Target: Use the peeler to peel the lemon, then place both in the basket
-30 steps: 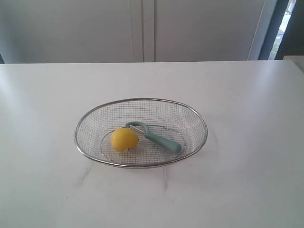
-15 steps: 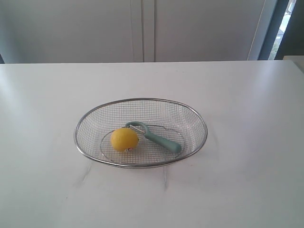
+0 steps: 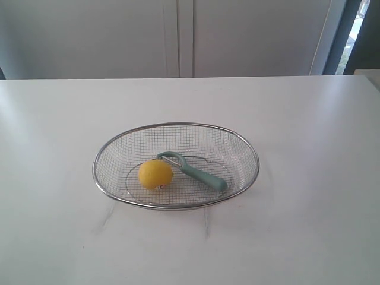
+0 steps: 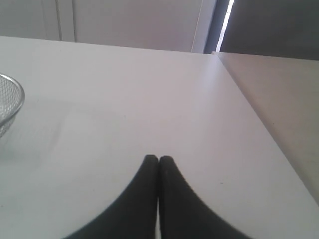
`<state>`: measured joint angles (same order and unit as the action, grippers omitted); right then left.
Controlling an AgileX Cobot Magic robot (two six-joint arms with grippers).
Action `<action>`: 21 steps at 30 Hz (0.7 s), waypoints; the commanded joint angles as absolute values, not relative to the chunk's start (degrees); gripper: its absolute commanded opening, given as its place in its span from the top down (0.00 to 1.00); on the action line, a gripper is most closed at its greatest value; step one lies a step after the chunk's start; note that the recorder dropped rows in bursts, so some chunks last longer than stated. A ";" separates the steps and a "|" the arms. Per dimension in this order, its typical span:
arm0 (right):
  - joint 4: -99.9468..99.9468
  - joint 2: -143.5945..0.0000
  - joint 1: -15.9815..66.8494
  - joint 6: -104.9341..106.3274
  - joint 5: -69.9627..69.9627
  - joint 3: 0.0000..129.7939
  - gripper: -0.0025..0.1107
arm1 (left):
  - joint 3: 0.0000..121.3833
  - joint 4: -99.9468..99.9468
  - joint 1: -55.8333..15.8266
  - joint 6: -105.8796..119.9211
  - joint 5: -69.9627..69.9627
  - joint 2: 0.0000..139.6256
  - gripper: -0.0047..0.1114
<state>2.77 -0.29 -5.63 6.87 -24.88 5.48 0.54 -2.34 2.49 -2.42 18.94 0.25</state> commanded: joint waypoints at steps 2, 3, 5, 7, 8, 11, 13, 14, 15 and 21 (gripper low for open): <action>2.50 0.00 -5.76 7.27 -22.59 2.59 0.98 | 0.00 -1.70 2.04 -2.34 19.12 0.00 0.96; 2.63 0.00 -5.66 7.27 -22.59 2.48 0.98 | 0.00 -1.70 2.04 -2.34 19.12 0.00 0.96; 2.64 0.00 -5.43 7.27 -22.59 2.48 0.98 | 0.00 -1.70 2.04 -2.34 19.12 0.00 0.96; 2.64 0.00 -5.01 7.27 -22.59 2.48 0.98 | 0.00 -1.70 2.04 -2.34 19.12 0.00 0.96; 2.64 0.00 -4.62 7.27 -22.59 2.44 0.98 | 0.00 -1.70 2.04 -2.34 19.12 0.00 0.96; 2.64 0.00 -3.31 7.27 -22.59 2.44 0.98 | 0.00 -1.70 2.04 -2.34 19.12 0.00 0.96; 2.64 0.00 -2.23 7.27 -22.59 2.44 0.98 | 0.00 -1.70 2.04 -2.34 19.12 0.00 0.96; 2.64 0.00 -2.02 7.27 -22.59 2.44 0.98 | 0.00 -1.70 2.04 -2.34 19.12 0.00 0.96; 2.64 0.00 -1.86 7.27 -22.59 2.44 0.98 | 0.00 -1.70 2.04 -2.34 19.12 0.00 0.96; 2.64 0.00 -1.73 7.27 -20.60 0.00 0.98 | 0.00 -1.70 2.04 -2.34 19.12 0.00 0.96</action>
